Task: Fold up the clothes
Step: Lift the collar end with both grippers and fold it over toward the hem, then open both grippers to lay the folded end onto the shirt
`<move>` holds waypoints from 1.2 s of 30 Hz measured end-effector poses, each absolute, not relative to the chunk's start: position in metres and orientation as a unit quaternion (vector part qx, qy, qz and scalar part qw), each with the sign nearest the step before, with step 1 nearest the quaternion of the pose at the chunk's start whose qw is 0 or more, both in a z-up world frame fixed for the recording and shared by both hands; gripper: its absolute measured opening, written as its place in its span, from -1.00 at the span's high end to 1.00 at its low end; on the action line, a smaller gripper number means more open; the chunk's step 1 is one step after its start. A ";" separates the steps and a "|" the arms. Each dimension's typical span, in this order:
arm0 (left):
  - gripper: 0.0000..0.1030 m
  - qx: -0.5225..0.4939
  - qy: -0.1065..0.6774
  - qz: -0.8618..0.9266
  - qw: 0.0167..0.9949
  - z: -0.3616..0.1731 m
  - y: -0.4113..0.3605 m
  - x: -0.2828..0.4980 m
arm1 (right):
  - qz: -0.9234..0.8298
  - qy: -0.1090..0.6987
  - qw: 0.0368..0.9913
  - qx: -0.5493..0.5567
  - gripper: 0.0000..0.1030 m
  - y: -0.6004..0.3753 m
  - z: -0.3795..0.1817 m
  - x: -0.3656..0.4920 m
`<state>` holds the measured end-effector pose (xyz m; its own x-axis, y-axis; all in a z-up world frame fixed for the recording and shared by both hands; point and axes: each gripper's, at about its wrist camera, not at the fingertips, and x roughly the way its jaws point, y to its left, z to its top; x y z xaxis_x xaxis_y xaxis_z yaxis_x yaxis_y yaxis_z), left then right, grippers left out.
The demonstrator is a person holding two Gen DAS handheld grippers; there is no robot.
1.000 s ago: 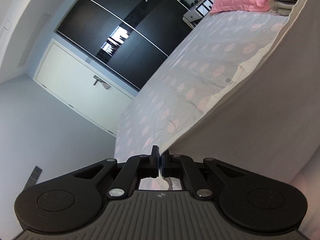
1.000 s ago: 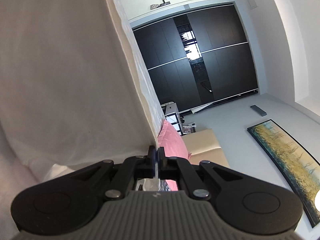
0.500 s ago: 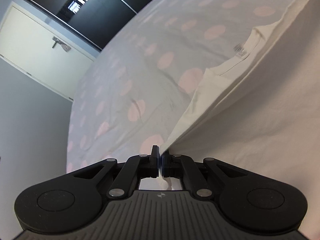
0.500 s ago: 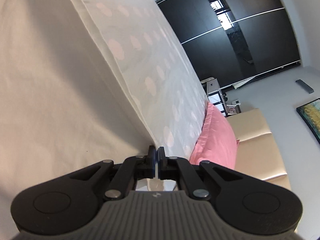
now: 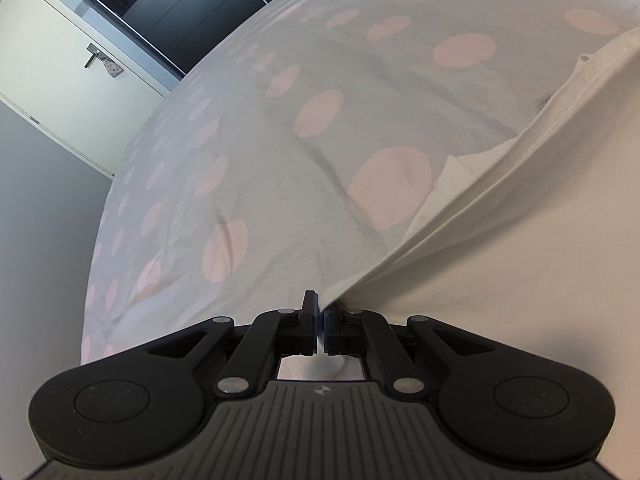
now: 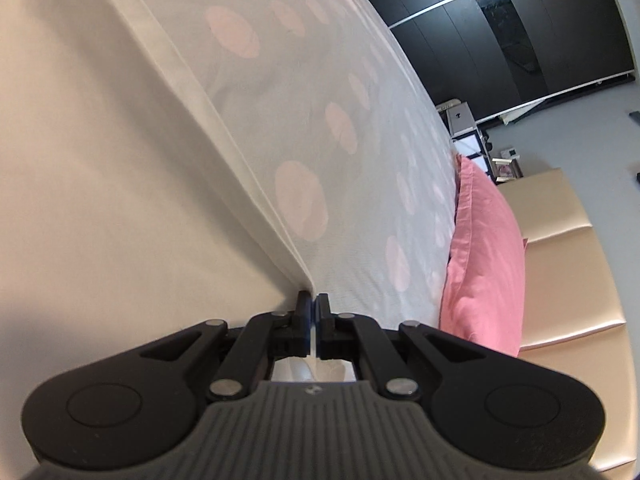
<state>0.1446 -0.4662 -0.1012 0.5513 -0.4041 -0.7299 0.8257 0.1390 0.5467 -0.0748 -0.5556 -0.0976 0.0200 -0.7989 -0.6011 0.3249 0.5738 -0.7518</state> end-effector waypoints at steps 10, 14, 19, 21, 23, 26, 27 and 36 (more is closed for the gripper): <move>0.57 0.453 0.230 -0.382 0.772 -0.085 -0.446 0.169 | -0.468 0.509 0.714 -0.108 0.45 -0.597 -0.074 -0.106; 0.54 0.434 0.248 -0.388 0.774 -0.067 -0.410 0.175 | -0.456 0.496 0.738 -0.036 0.45 -0.585 -0.058 -0.140; 0.54 0.417 0.269 -0.409 0.765 -0.046 -0.352 0.163 | -0.420 0.484 0.767 0.032 0.45 -0.544 -0.040 -0.183; 0.54 0.408 0.281 -0.422 0.759 -0.041 -0.328 0.156 | -0.407 0.480 0.775 0.061 0.46 -0.524 -0.036 -0.203; 0.53 0.396 0.295 -0.434 0.753 -0.037 -0.302 0.148 | -0.398 0.478 0.778 0.091 0.46 -0.504 -0.034 -0.222; 0.48 0.377 0.317 -0.446 0.747 -0.033 -0.266 0.137 | -0.395 0.469 0.779 0.130 0.43 -0.474 -0.034 -0.247; 0.44 0.364 0.326 -0.447 0.749 -0.034 -0.254 0.133 | -0.397 0.465 0.779 0.140 0.42 -0.465 -0.036 -0.255; 0.42 0.272 0.390 -0.456 0.752 -0.048 -0.181 0.105 | -0.404 0.443 0.778 0.186 0.41 -0.395 -0.057 -0.314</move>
